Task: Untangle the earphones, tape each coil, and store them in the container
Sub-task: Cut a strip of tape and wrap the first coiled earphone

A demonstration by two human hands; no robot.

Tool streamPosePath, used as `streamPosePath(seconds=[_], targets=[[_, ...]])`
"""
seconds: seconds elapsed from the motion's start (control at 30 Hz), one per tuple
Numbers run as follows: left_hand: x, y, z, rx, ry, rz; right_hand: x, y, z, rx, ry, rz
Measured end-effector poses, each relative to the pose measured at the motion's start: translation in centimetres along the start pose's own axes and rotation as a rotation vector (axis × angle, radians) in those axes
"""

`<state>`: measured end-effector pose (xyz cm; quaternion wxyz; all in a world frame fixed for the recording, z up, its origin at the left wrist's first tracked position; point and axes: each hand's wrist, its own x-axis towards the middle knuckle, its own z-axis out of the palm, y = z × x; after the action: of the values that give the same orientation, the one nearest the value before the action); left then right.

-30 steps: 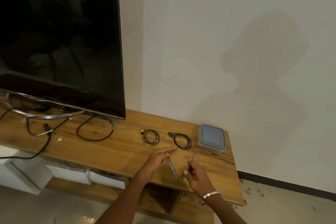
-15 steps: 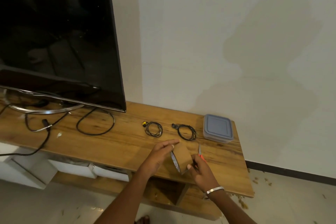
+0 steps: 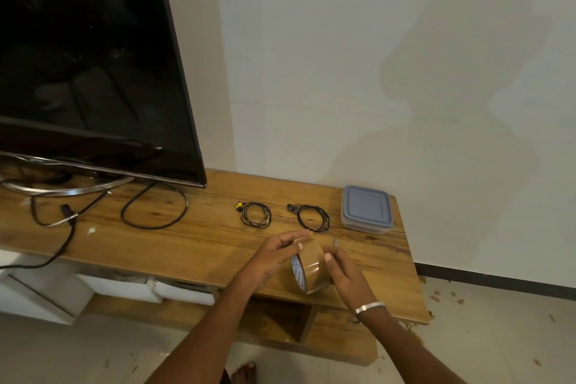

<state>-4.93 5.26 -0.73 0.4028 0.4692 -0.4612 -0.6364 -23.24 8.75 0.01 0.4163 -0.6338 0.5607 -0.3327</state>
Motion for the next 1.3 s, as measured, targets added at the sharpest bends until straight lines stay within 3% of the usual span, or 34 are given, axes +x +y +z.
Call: streamPosePath(seconds=[0.17,0.5,0.77,0.97,1.07,1.17,1.3], targets=[[-0.2,0.0,0.2,-0.034,-0.035,0.059,3.8,-2.0,0.2,-0.242,0.079,-0.09],[-0.1,-0.2,-0.1,-0.091,-0.07,0.071,7.3,-3.7,-0.2,-0.512,-0.113,-0.134],[-0.3,-0.1,0.2,0.032,-0.076,0.12,7.7,-4.2,-0.2,-0.473,-0.069,-0.081],[0.1,0.3,0.0,0.113,-0.09,0.068,8.1,-4.3,-1.3,-0.424,-0.157,-0.065],[0.3,0.7,-0.1,0.105,-0.103,0.038,7.9,-3.8,-1.8,-0.348,-0.065,-0.049],[0.3,0.9,-0.3,0.13,-0.107,0.019,7.3,-2.4,-2.3,-0.458,0.094,0.076],[0.4,1.3,-0.2,0.124,-0.119,0.015,6.2,0.9,-2.3,-0.686,0.046,0.372]])
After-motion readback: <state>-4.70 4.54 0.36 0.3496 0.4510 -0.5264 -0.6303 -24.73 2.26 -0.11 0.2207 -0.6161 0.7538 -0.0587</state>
